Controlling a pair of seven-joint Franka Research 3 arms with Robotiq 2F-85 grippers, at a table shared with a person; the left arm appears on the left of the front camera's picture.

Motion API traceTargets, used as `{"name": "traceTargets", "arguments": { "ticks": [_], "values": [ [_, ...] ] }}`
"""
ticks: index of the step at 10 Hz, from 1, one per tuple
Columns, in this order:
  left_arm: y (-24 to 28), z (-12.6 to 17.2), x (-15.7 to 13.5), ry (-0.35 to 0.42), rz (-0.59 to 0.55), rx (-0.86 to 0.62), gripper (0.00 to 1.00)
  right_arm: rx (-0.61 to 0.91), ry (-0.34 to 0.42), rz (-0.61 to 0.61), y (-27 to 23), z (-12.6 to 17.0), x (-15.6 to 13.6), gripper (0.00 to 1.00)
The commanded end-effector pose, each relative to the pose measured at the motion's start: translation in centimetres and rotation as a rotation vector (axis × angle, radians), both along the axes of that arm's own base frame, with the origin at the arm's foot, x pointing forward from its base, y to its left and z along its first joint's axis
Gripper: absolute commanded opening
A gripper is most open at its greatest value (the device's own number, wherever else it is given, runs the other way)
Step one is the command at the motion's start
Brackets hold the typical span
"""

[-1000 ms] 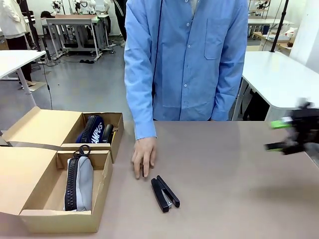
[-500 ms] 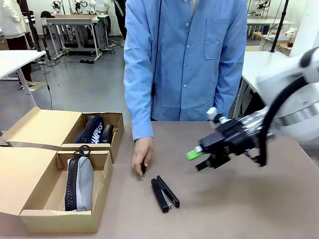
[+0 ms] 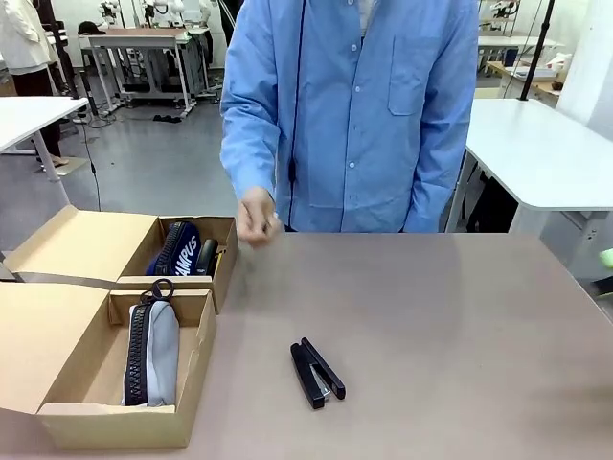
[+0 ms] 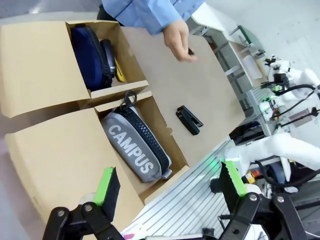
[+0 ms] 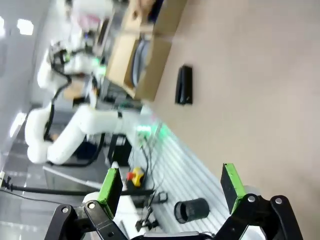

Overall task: Place items inside the box.
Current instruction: Pick up a Pencil pouch or Stapler and place it inside the Mailer Box closest to the robot.

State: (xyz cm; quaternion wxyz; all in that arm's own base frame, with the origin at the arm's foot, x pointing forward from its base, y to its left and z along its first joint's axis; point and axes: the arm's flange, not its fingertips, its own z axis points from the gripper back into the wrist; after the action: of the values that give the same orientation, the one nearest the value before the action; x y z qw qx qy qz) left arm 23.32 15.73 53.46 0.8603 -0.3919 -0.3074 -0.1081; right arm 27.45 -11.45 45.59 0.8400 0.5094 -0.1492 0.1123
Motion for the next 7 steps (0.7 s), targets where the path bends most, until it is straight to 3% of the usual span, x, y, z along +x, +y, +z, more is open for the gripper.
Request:
{"name": "traceTargets", "arguments": {
  "ticks": [1,5,7],
  "values": [
    [-0.3,-0.1,-0.1,-0.023,-0.009,-0.012,1.00,-0.019,-0.055,-0.094,3.2,-3.7,-4.0,1.00],
    [-0.3,-0.1,-0.1,-0.023,-0.009,-0.012,1.00,-0.079,-0.051,-0.145,5.8,-3.7,-3.1,1.00],
    [-0.3,-0.1,-0.1,-0.023,-0.009,-0.012,1.00,-0.125,-0.012,-0.069,15.3,-4.3,-0.9,1.00]
  ]
}}
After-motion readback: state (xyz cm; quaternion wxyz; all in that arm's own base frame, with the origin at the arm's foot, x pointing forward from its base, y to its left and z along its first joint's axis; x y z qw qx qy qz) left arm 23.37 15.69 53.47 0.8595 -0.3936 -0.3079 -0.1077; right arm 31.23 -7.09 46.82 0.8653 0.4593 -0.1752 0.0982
